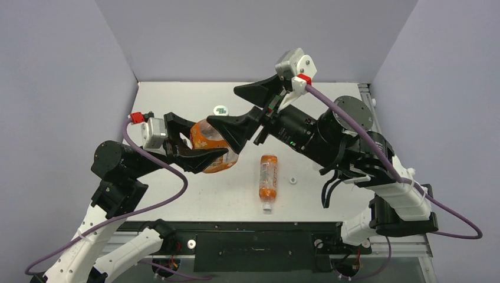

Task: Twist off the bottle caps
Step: Unscrew the bottle cap from the plastic bottle.

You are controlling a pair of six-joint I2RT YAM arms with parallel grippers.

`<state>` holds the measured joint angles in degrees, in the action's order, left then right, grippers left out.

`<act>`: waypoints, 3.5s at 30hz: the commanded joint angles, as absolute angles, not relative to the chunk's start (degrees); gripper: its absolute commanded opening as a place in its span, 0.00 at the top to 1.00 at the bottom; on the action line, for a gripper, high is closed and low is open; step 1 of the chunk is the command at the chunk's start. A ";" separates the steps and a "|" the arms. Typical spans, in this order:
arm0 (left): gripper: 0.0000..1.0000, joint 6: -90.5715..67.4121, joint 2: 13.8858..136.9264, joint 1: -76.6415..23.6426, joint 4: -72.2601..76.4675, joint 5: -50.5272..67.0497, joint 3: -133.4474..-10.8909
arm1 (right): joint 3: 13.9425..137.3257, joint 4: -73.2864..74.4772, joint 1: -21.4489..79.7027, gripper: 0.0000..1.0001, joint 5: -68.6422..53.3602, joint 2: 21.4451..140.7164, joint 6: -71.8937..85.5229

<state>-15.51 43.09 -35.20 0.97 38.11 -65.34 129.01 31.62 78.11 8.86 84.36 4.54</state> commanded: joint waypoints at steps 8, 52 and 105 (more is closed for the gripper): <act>1.00 -9.00 42.78 -35.24 0.61 30.04 -65.10 | 131.61 33.88 77.07 0.39 25.25 89.32 6.83; 1.00 -28.35 44.34 -35.66 5.27 62.88 -69.38 | 117.07 -4.90 60.19 1.00 -65.36 84.91 33.89; 1.00 -13.78 44.01 -35.60 0.37 30.86 -66.46 | 129.55 31.08 70.41 0.38 3.52 88.52 12.83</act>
<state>-13.10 43.92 -35.53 -1.56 31.53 -65.28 127.72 31.20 70.85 6.96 87.99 12.14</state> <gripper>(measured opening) 0.495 0.613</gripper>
